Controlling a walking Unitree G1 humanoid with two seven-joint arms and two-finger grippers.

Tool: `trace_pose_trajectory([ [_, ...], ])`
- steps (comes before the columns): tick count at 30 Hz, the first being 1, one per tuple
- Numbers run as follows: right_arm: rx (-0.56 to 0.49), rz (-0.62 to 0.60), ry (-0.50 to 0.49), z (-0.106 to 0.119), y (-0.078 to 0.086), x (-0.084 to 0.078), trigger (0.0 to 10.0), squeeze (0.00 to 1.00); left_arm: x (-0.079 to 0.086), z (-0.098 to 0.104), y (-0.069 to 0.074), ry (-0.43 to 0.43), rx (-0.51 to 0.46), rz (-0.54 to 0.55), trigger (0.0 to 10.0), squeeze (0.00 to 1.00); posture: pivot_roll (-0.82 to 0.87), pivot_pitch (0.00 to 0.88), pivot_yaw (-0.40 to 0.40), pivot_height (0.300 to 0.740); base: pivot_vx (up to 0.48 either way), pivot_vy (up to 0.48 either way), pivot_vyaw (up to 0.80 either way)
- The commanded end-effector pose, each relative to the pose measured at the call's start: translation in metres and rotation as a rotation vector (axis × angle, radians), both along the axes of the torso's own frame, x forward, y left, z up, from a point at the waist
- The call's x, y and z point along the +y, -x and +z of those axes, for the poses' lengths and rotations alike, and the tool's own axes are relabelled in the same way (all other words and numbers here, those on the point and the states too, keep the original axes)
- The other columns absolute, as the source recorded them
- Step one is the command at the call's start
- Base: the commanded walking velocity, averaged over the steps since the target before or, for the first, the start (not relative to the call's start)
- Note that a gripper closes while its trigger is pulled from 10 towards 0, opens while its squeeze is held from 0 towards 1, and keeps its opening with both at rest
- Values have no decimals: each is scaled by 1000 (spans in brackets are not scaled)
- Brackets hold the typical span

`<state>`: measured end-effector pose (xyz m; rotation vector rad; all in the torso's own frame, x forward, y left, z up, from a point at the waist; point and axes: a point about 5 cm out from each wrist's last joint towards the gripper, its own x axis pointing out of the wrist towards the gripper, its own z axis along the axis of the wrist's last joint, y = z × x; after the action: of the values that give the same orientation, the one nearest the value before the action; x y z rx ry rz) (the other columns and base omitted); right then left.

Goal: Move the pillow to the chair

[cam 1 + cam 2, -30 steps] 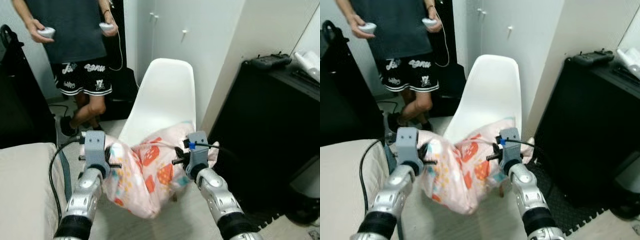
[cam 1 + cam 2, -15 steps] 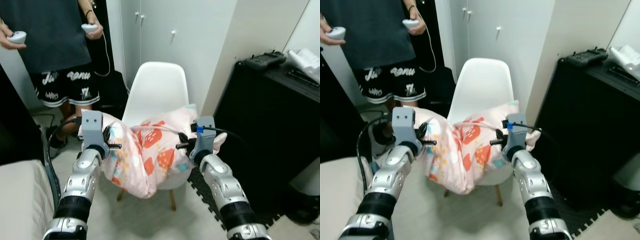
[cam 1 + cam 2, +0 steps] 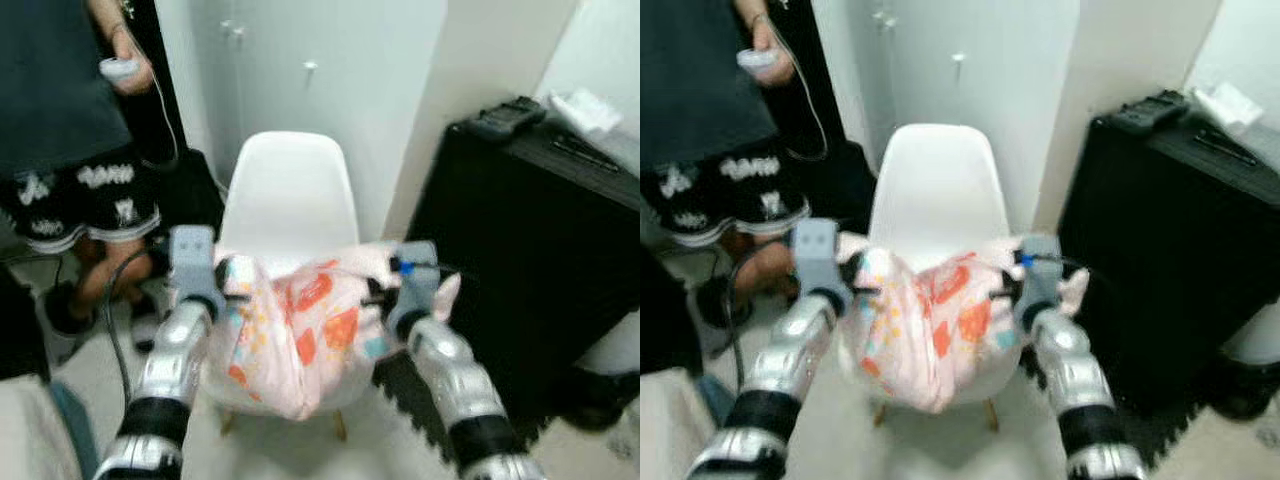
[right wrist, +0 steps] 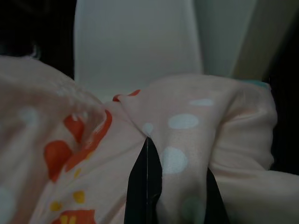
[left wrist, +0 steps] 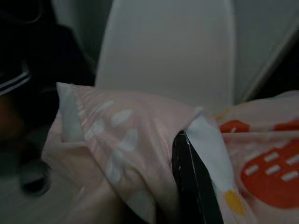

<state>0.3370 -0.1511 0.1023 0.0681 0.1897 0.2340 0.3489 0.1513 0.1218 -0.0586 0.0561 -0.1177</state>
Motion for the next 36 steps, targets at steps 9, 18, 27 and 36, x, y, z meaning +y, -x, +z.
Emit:
trace_pose_trajectory([
  [9, -19, 65, -7, 3, 0, 17, 10000, 0, 3, 6, 0, -6, -33, 7, 10000, 0, 68, 45, -27, 740, 328, 0, 0],
  [18, -5, 85, -6, -1, 3, 22, 10000, 0, 6, 2, 4, -11, -24, 12, 10000, 0, 71, 57, -28, 740, 327, 0, 0],
  [27, 9, 88, 11, -5, 5, 21, 10000, 0, 8, -1, 3, -19, -5, 34, 10000, 0, 61, 53, -29, 740, 126, 0, 0],
  [36, 16, 76, 16, -8, 6, 20, 10000, 0, 9, -1, 3, -27, -8, 34, 10000, 0, 63, 46, -19, 740, 0, 0, 0],
])
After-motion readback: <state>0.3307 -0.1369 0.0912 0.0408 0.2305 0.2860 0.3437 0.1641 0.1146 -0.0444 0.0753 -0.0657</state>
